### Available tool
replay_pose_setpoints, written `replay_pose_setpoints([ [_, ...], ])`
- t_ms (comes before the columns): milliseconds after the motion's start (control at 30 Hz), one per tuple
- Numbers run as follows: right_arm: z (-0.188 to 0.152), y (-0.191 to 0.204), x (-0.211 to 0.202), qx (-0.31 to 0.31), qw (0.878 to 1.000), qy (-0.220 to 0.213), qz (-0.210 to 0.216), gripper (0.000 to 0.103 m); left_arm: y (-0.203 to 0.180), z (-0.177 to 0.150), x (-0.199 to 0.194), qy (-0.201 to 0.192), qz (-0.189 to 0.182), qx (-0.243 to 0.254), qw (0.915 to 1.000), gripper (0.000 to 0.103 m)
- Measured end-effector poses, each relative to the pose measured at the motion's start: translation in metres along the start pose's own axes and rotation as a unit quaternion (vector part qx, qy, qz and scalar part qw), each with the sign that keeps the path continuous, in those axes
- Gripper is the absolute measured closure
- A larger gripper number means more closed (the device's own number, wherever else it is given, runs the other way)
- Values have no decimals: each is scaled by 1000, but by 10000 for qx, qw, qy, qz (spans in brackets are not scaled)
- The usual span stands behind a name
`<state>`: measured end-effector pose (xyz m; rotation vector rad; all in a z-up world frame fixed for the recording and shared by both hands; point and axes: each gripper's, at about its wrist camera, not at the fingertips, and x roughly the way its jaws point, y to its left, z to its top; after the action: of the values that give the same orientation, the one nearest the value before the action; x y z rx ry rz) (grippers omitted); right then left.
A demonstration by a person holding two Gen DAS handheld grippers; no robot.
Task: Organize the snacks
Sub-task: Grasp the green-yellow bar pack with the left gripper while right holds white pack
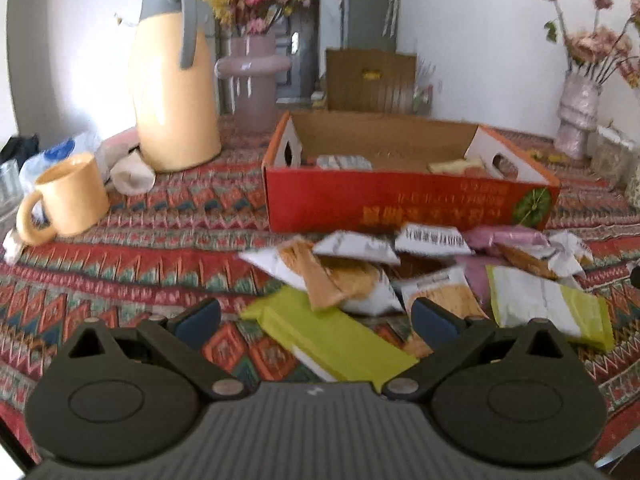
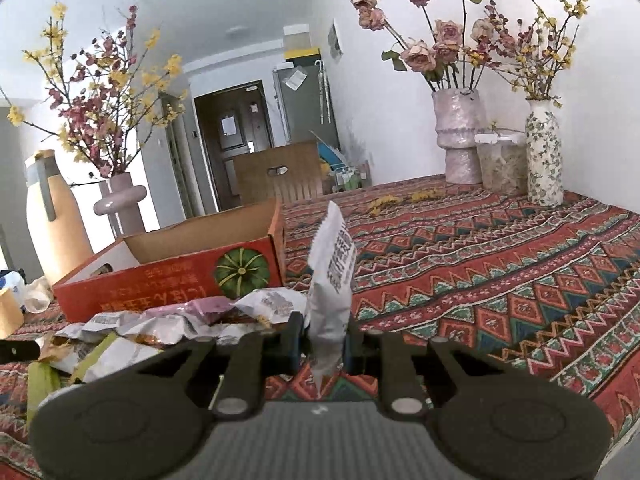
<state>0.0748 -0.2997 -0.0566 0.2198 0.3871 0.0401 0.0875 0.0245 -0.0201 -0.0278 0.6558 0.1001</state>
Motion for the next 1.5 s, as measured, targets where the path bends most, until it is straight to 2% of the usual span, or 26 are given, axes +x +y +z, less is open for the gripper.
replay_pose_setpoints([
  [67, -1, 3, -2, -15, 10000, 1, 29, 85, -4, -2, 5, 322, 112, -145, 9993, 1],
  [133, -1, 4, -4, -18, 10000, -2, 62, 85, -6, -4, 13, 578, 168, -249, 9979, 11],
  [200, -1, 4, -6, -3, 10000, -17, 89, 85, -6, -7, 14, 614, 156, -371, 9973, 13],
  [333, -1, 4, -9, 17, 9999, -23, 127, 85, -7, -8, 10, 611, 68, -316, 9976, 24],
  [533, -2, 2, -10, 64, 9999, -15, 108, 85, -1, -5, 11, 760, -115, -472, 9959, 25],
  [667, -4, 5, -8, 49, 9999, 19, 115, 85, -9, -3, 21, 919, -62, -441, 9948, 27],
  [800, -7, 7, -8, 14, 9999, 69, 144, 85, -12, -11, 17, 840, -1, -151, 9964, 46],
  [900, -7, 6, -10, 7, 9999, 58, 148, 85, -2, -16, 10, 809, -179, -46, 9965, 55],
  [1000, -6, 4, -13, 21, 9999, 28, 145, 85, 14, -20, 4, 765, -170, -4, 9969, 62],
  [1167, -9, 7, -11, 13, 9999, 74, 151, 85, 32, -22, 2, 713, -193, -73, 9972, 62],
  [1400, -11, 13, -9, -47, 9997, 134, 204, 84, 28, -19, 9, 608, -118, -100, 9980, 58],
  [1500, -11, 12, -9, -33, 9997, 141, 203, 84, 27, -19, 12, 565, -53, -110, 9983, 62],
])
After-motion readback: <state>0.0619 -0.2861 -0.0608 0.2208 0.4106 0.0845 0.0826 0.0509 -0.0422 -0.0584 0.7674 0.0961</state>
